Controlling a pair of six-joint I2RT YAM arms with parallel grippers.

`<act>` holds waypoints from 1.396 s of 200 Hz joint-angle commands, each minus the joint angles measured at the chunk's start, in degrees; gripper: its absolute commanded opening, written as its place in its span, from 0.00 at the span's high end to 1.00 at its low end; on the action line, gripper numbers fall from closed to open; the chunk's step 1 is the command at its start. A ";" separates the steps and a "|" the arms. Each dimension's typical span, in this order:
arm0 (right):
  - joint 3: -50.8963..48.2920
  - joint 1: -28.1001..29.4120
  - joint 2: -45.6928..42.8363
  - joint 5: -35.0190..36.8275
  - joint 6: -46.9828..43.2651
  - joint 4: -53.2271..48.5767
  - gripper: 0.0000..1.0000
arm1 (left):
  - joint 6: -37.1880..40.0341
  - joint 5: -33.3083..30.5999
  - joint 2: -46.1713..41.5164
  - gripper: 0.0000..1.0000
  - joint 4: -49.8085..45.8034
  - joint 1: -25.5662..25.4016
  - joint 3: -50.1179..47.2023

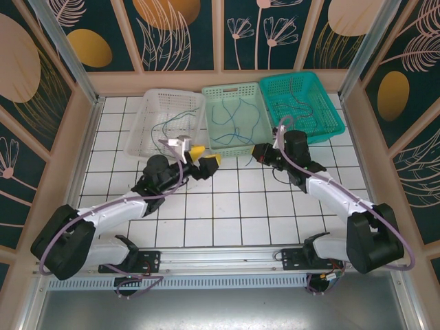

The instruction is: Untangle the cables

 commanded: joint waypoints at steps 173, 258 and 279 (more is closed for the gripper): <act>-2.86 8.86 -0.44 -23.58 -7.46 8.96 1.00 | 8.50 -17.02 6.17 0.50 -1.98 -1.73 10.84; -0.13 16.64 0.95 -30.87 -21.74 -5.12 1.00 | 6.66 -10.41 9.12 1.00 -6.77 0.34 17.41; 1.33 16.10 2.11 -26.95 -22.71 -7.65 1.00 | 5.48 -8.29 9.79 0.88 -8.44 0.41 19.34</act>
